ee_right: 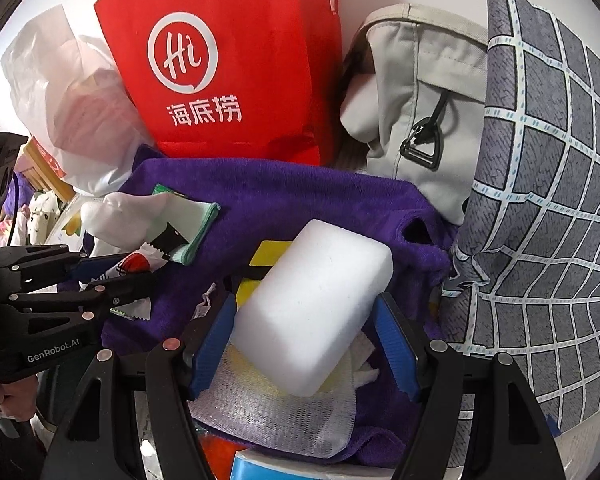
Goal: Organize soft objects
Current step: 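Open both tools to release the snack packet and sponge block on the towel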
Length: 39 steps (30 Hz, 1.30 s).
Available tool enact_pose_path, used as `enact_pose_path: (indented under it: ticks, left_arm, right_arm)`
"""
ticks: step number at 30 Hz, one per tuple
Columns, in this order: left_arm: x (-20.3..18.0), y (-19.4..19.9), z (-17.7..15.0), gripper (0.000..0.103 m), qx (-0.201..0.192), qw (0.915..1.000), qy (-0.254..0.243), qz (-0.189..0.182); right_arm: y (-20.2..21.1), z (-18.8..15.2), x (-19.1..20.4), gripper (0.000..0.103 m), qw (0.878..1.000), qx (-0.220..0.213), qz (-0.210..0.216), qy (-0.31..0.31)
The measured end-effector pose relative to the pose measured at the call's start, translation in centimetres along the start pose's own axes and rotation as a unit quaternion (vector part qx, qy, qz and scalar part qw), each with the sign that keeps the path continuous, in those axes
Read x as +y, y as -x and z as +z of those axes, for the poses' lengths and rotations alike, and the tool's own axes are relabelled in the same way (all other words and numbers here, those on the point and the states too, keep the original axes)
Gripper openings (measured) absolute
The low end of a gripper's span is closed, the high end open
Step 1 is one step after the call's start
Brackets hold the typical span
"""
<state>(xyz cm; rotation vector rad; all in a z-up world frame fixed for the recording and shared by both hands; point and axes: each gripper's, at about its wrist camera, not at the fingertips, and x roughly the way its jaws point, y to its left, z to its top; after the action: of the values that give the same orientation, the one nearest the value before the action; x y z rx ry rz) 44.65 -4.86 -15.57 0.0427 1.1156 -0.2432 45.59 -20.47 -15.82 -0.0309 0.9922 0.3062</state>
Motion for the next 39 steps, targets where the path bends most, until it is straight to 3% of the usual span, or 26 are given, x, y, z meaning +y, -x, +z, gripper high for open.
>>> enact_pose_path:
  ticks: [8,13,16,27,39]
  left_arm:
    - [1.1,-0.7,0.4,0.03,0.007,0.9997,0.02,-0.009]
    - [2.0,-0.6,0.6,0.03,0.006,0.999,0.037,-0.025]
    - [2.5,-0.5,0.7,0.036,0.002,0.9985,0.045,-0.032]
    - [2.5,0.9,1.0,0.068,-0.015,0.9978,0.049,-0.041]
    - [3.2,5.1,-0.6,0.072,-0.036,0.997,0.066,-0.021]
  right_arm:
    - [-0.6,-0.1,0.0,0.072,1.0,0.013,0.007,0.0]
    - [-2.0,-0.3,-0.3,0.078,0.998,0.053,0.032,-0.017]
    - [-2.2,-0.3,-0.3,0.078,0.998,0.06,0.027,-0.017]
    - [1.7,0.2,-0.2,0.085,1.0,0.006,0.002,-0.011]
    - [8.1,-0.8,1.7,0.088,0.998,-0.049,-0.043,-0.01]
